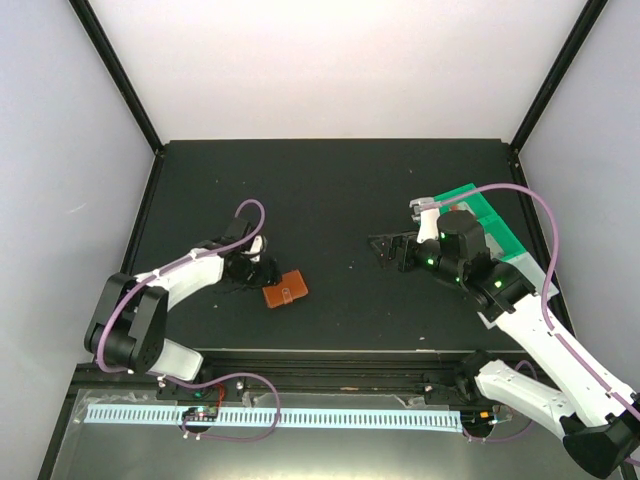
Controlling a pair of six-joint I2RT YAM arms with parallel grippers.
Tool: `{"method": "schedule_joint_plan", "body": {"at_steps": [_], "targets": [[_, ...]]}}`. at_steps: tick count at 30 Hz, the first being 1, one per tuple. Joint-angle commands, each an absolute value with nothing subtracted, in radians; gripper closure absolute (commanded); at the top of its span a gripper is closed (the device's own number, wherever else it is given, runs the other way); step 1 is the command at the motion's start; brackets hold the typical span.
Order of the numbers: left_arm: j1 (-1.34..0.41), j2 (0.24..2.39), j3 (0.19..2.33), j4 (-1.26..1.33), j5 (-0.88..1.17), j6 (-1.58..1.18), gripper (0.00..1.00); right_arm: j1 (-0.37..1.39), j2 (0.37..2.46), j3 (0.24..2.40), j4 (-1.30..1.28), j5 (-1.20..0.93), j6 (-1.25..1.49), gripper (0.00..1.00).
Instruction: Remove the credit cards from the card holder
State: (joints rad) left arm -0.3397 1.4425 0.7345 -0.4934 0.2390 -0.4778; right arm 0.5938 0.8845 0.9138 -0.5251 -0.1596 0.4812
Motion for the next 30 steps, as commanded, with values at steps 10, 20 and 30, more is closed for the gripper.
{"method": "schedule_joint_plan", "body": {"at_steps": [10,20,30], "targets": [[-0.514,1.341,0.494,-0.246,0.487,-0.697,0.42,0.589,0.848,0.895,-0.564,-0.188,0.522,0.00],[-0.664,1.244,0.496,-0.100,0.562,-0.805,0.43,0.591,0.809,0.805,-0.532,-0.231,0.617,0.01],[-0.514,1.344,0.639,-0.377,0.344,-0.577,0.43,0.592,0.793,0.756,-0.511,-0.319,0.648,0.06]]}}
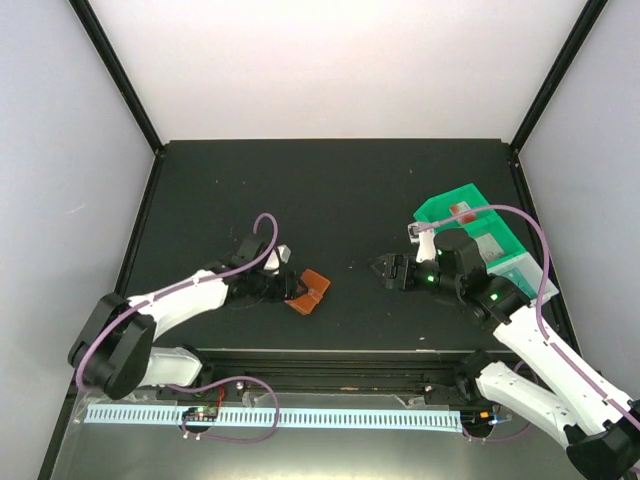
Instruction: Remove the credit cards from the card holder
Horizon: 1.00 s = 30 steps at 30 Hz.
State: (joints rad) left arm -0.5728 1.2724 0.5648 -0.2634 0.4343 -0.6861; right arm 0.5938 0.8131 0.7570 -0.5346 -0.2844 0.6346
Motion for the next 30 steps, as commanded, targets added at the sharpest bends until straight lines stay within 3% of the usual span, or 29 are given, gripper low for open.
{"method": "schedule_joint_plan", "body": {"at_steps": [1,13,24,30], "targets": [[-0.506,1.358,0.651,-0.384,0.338,-0.559,0.43,0.592,0.791,0.756,-0.509,-0.320,0.645,0.06],[-0.482,1.476,0.664,-0.357,0.417,-0.470,0.46,0.592,0.833,0.756,-0.506,-0.348,0.623,0.06],[-0.528,1.463,0.508,-0.069,0.575,-0.663,0.66,0.605,0.931,0.698,-0.468,-0.383,0.609,0.17],[-0.544,1.440,0.454,0.067,0.552,-0.728,0.64,0.650,0.975,0.673,-0.368,-0.375,0.655,0.24]]}}
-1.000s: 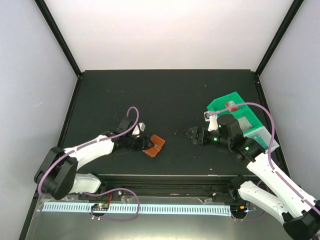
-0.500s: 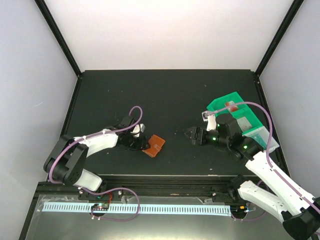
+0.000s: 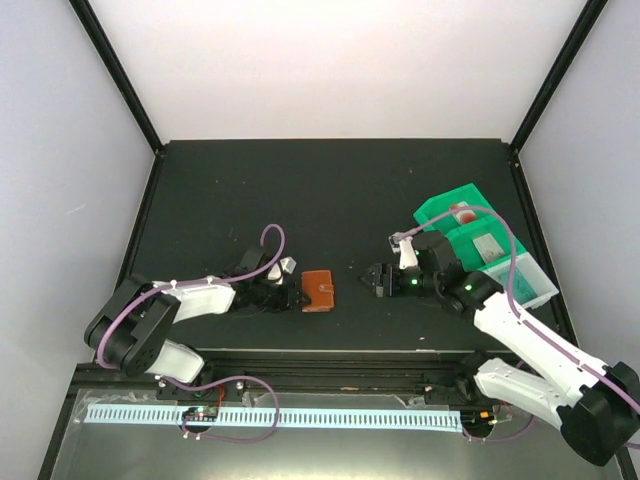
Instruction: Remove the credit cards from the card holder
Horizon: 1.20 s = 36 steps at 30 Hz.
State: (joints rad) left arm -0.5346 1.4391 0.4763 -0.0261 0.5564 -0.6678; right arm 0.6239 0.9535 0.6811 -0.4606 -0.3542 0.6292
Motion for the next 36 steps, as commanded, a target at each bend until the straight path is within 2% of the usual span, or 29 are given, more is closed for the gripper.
{"method": "schedule_joint_plan", "body": {"at_steps": [1,7,13,18,22,25,32,36], "targets": [[-0.543,1.446,0.457,0.058,0.525,-0.729,0.64,0.658,0.992,0.671,-0.352,-0.392,0.663,0.25],[-0.543,1.470,0.482,0.002,0.379,-0.742,0.61,0.684,1.043,0.653,-0.315,-0.397,0.670,0.33],[-0.544,1.537,0.515,0.025,0.395,-0.763,0.61,0.695,1.050,0.631,-0.285,-0.407,0.661,0.38],[-0.543,1.555,0.517,0.048,0.393,-0.762,0.70,0.698,1.047,0.619,-0.290,-0.398,0.653,0.41],[-0.544,1.524,0.510,0.058,0.406,-0.757,0.88,0.699,1.037,0.609,-0.293,-0.393,0.659,0.46],[-0.544,1.486,0.485,0.103,0.441,-0.784,0.98,0.716,1.033,0.593,-0.265,-0.417,0.687,0.49],[-0.547,1.363,0.434,0.159,0.509,-0.851,0.98,0.768,1.101,0.612,-0.223,-0.392,0.719,0.51],[-0.558,1.322,0.419,0.172,0.544,-0.882,0.98,0.793,1.145,0.623,-0.174,-0.379,0.751,0.55]]}}
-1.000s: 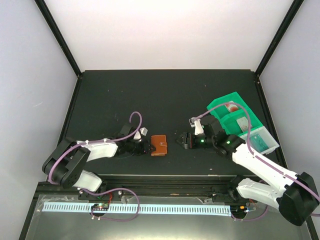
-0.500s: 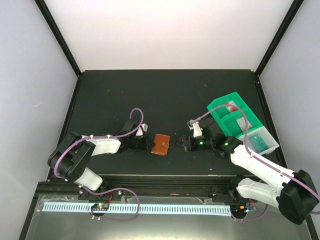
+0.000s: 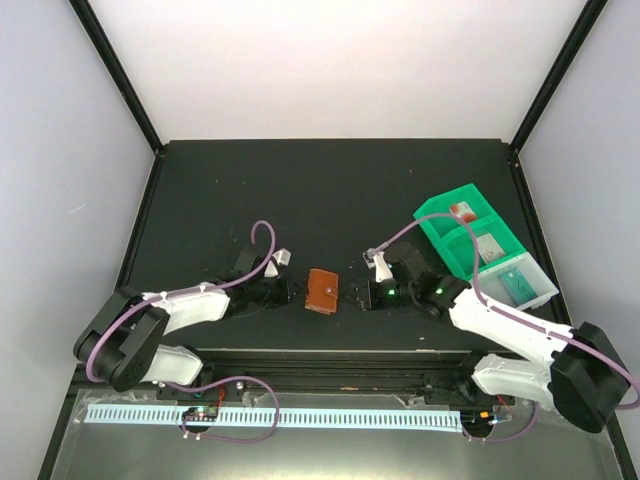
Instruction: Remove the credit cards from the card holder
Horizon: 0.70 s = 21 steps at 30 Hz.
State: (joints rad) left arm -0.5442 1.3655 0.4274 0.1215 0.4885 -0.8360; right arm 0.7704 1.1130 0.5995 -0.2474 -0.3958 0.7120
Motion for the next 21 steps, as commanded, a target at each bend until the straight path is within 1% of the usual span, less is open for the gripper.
{"method": "schedule_joint_plan", "body": {"at_steps": [1,5,8,12,13,21], "targets": [[-0.563,1.315,0.414,0.176,0.546,-0.889,0.98,0.804,1.160,0.632,-0.171,-0.378,0.756,0.56],[-0.582,1.294,0.402,0.179,0.539,-0.911,0.98,0.850,1.237,0.689,-0.200,-0.338,0.756,0.62],[-0.592,1.287,0.399,0.176,0.537,-0.919,0.98,0.858,1.298,0.694,-0.188,-0.305,0.772,0.64],[-0.601,1.287,0.403,0.161,0.531,-0.916,0.98,0.859,1.405,0.708,-0.152,-0.301,0.800,0.64],[-0.602,1.260,0.403,0.156,0.530,-0.915,0.98,0.859,1.428,0.722,-0.151,-0.299,0.806,0.64],[-0.608,1.228,0.423,0.102,0.507,-0.894,0.98,0.861,1.531,0.763,-0.151,-0.245,0.846,0.62]]}}
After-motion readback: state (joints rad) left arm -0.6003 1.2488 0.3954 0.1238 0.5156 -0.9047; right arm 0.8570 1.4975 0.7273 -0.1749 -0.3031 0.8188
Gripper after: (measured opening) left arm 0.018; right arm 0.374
